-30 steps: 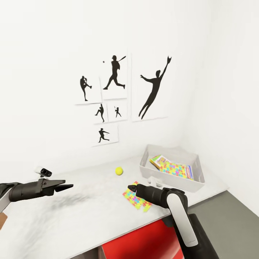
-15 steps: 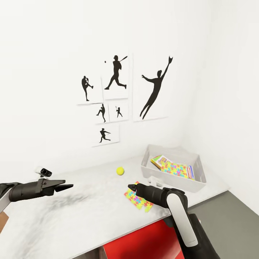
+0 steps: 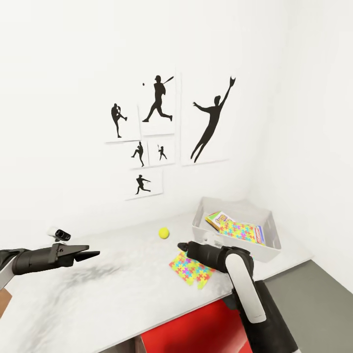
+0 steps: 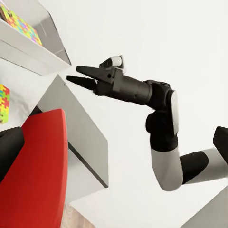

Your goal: Put all the toys in the child's room - the three board games (two on the bed and one on the table), the two jigsaw puzzles on the table, and the tennis ball on the table - inside the toy box on the table in the child's room.

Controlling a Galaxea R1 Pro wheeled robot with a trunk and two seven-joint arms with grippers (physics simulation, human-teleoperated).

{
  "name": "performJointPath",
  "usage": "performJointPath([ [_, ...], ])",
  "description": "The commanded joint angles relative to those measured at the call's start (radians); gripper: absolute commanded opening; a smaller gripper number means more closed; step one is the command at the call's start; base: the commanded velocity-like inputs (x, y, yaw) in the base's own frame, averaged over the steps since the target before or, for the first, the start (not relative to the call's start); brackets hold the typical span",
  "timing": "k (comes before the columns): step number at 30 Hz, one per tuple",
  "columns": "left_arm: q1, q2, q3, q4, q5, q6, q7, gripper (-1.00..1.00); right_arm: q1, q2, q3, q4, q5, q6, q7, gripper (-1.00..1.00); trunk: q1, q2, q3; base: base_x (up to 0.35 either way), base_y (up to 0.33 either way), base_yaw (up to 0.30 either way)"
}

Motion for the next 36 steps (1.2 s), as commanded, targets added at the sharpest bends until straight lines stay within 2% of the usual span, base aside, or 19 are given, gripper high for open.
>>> performJointPath([
  [1, -0.001, 0.001, -0.003, 0.000, 0.004, 0.011, -0.002, 1.00, -0.024, 0.007, 0.000, 0.003, -0.010, 0.005, -0.032, 1.00, 0.001, -0.002, -0.003, 0.000, 0.000, 0.000],
  [2, -0.001, 0.001, -0.003, 0.000, 0.004, 0.011, -0.002, 1.00, -0.071, 0.021, 0.000, 0.023, -0.011, 0.008, -0.078, 1.00, 0.001, -0.002, -0.003, 0.000, 0.000, 0.000],
  [5, -0.001, 0.001, -0.003, 0.000, 0.004, 0.011, -0.002, 1.00, -0.172, 0.022, -0.001, 0.117, -0.015, 0.012, -0.170, 1.00, 0.001, -0.002, -0.003, 0.000, 0.000, 0.000],
  [6, -0.001, 0.001, -0.003, 0.000, 0.004, 0.011, -0.002, 1.00, -0.227, 0.022, -0.001, 0.183, -0.017, 0.012, -0.205, 1.00, 0.001, -0.002, -0.003, 0.000, 0.000, 0.000],
  [7, -0.001, 0.001, -0.003, 0.000, 0.004, 0.011, -0.002, 1.00, -0.255, 0.022, -0.001, 0.218, -0.018, 0.012, -0.219, 1.00, 0.001, -0.002, -0.003, 0.000, 0.000, 0.000],
  [8, -0.001, 0.001, -0.004, 0.000, 0.004, 0.011, -0.001, 1.00, -0.310, 0.022, -0.001, 0.294, -0.019, 0.008, -0.239, 1.00, 0.001, -0.002, -0.003, 0.000, 0.000, 0.000],
  [10, -0.001, 0.001, -0.004, 0.000, 0.004, 0.011, -0.001, 1.00, -0.381, 0.022, -0.003, 0.408, -0.019, 0.003, -0.258, 1.00, 0.001, -0.002, -0.003, 0.000, 0.000, 0.000],
  [14, -0.001, 0.001, -0.004, 0.000, 0.005, 0.011, -0.002, 1.00, -0.483, 0.022, -0.011, 0.580, -0.019, -0.007, -0.272, 1.00, 0.001, -0.002, -0.003, 0.000, 0.000, 0.000],
  [18, -0.001, 0.002, -0.002, 0.000, 0.006, 0.011, -0.003, 1.00, -0.534, 0.022, -0.016, 0.699, -0.018, -0.066, -0.277, 1.00, 0.001, -0.002, -0.003, 0.000, 0.000, 0.000],
  [25, -0.001, 0.003, -0.002, 0.000, 0.006, 0.011, -0.002, 1.00, -0.577, 0.022, -0.018, 0.879, -0.022, -0.096, -0.266, 1.00, 0.001, -0.002, -0.003, 0.000, 0.000, 0.000],
  [36, -0.001, 0.003, -0.002, 0.000, 0.006, 0.011, -0.002, 1.00, -0.582, 0.022, -0.015, 0.910, -0.022, -0.096, -0.263, 1.00, 0.001, -0.002, -0.003, 0.000, 0.000, 0.000],
])
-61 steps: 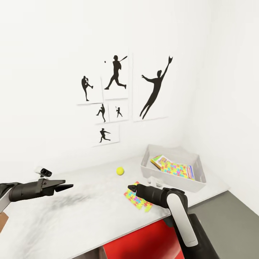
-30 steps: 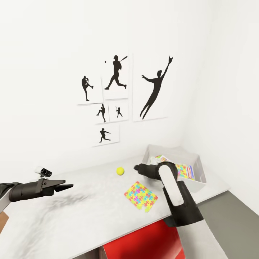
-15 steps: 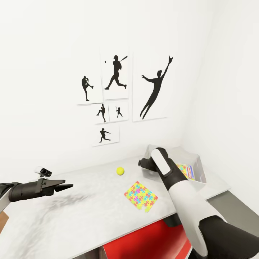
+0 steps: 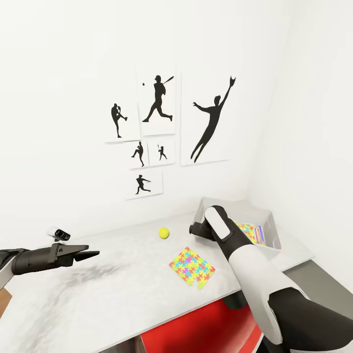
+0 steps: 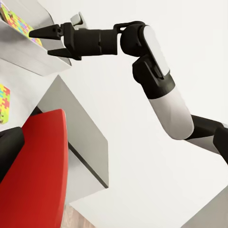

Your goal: Put all the toys in the child's room - the three board games (two on the bed and one on the table), the two jigsaw puzzles on the table, and the tennis ball on the table - inside the toy box on the table in the child's room.

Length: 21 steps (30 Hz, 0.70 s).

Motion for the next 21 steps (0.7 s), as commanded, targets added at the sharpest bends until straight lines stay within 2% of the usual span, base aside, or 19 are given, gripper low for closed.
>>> performJointPath([
  [1, -0.001, 0.001, -0.003, 0.000, 0.004, 0.010, -0.002, 1.00, -0.001, 0.000, 0.002, 0.000, -0.008, 0.001, -0.009, 1.00, 0.001, -0.002, -0.002, 0.000, 0.000, 0.000],
  [6, -0.001, 0.001, -0.003, 0.000, 0.004, 0.010, -0.003, 1.00, -0.001, 0.000, 0.006, 0.000, -0.004, 0.001, -0.009, 1.00, 0.001, -0.002, -0.002, 0.000, 0.000, 0.000],
  [12, -0.001, 0.014, 0.000, 0.000, 0.008, 0.013, -0.014, 1.00, 0.000, 0.000, 0.011, 0.003, 0.005, -0.004, 0.015, 1.00, 0.001, -0.002, -0.002, 0.000, 0.000, 0.000],
  [19, -0.001, 0.030, 0.002, 0.000, 0.008, 0.016, -0.050, 1.00, 0.000, 0.000, 0.011, 0.008, 0.008, -0.007, 0.129, 1.00, 0.001, -0.002, -0.002, 0.000, 0.000, 0.000],
  [21, -0.001, 0.032, 0.002, 0.000, 0.007, 0.016, -0.056, 1.00, 0.000, 0.000, 0.011, 0.016, 0.009, -0.009, 0.143, 1.00, 0.001, -0.002, -0.002, 0.000, 0.000, 0.000],
])
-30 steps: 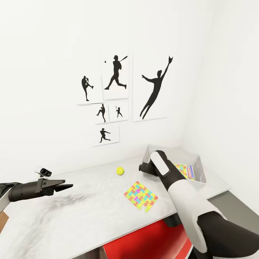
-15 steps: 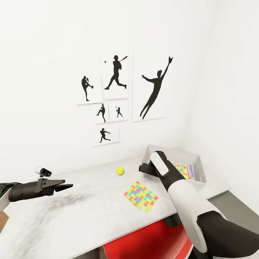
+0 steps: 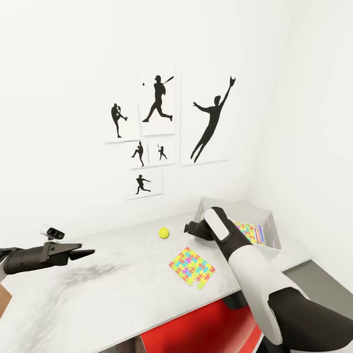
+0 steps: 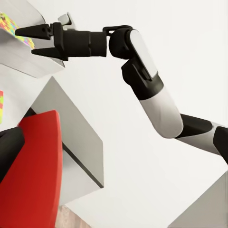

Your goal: Put all the toys in the child's room - the three board games (two on the bed and one on the table), the two jigsaw puzzles on the table, and the tennis ball on the table - inside the toy box on the table in the child's room.

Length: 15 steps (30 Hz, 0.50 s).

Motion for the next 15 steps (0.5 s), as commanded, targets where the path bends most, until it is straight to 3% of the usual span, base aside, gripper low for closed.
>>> performJointPath([
  [1, -0.001, 0.002, -0.004, 0.000, 0.004, 0.011, -0.005, 1.00, -0.002, 0.000, 0.001, 0.011, -0.008, -0.005, -0.004, 1.00, 0.001, -0.002, -0.002, 0.000, 0.000, 0.000],
  [7, -0.001, 0.004, -0.004, 0.000, 0.005, 0.011, -0.013, 1.00, -0.005, 0.000, 0.001, 0.077, -0.007, -0.040, 0.006, 1.00, 0.001, -0.002, -0.002, 0.000, 0.000, 0.000],
  [15, -0.001, 0.004, -0.005, 0.000, 0.003, 0.011, -0.014, 1.00, -0.006, 0.000, 0.002, 0.089, -0.005, -0.045, 0.009, 1.00, 0.001, -0.002, -0.002, 0.000, 0.000, 0.000],
])
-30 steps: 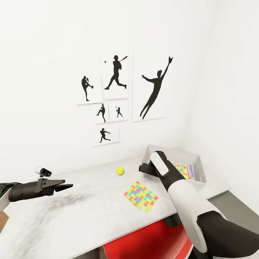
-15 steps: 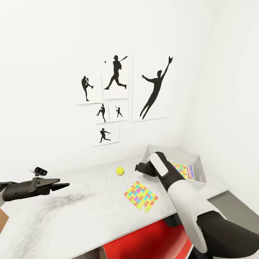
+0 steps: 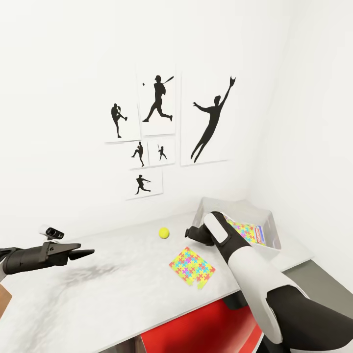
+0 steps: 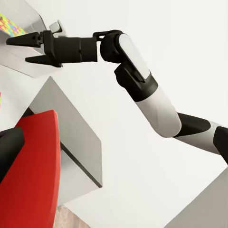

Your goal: Put all the toys in the child's room - the three board games (two on the bed and one on the table), the two jigsaw puzzles on the table, and the tennis ball on the table - inside the toy box on the table in the child's room.

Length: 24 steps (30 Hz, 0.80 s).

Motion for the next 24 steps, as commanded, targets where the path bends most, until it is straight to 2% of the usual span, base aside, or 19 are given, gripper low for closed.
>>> performJointPath([
  [1, -0.001, 0.001, -0.003, 0.000, 0.003, 0.011, -0.003, 1.00, -0.001, 0.000, 0.002, -0.001, -0.002, 0.001, -0.010, 1.00, 0.001, -0.002, -0.002, 0.000, 0.000, 0.000],
  [4, -0.001, 0.001, -0.003, 0.000, 0.001, 0.010, -0.004, 1.00, -0.001, 0.000, 0.003, -0.002, 0.029, 0.000, -0.010, 1.00, 0.001, -0.002, -0.002, 0.000, 0.000, 0.000],
  [7, -0.001, 0.001, -0.003, 0.000, 0.001, 0.009, -0.004, 1.00, -0.001, 0.000, 0.003, -0.005, 0.078, 0.001, -0.010, 1.00, 0.001, -0.002, -0.002, 0.000, 0.000, 0.000],
  [10, -0.001, 0.001, -0.003, 0.000, 0.001, 0.009, -0.004, 1.00, 0.000, 0.000, 0.003, -0.008, 0.104, 0.003, -0.010, 1.00, 0.001, -0.002, -0.002, 0.000, 0.000, 0.000],
  [24, -0.001, 0.003, -0.002, 0.000, 0.001, 0.009, -0.004, 1.00, -0.001, 0.000, 0.003, -0.015, 0.117, 0.007, -0.010, 1.00, 0.001, -0.002, -0.011, 0.000, 0.000, 0.003],
])
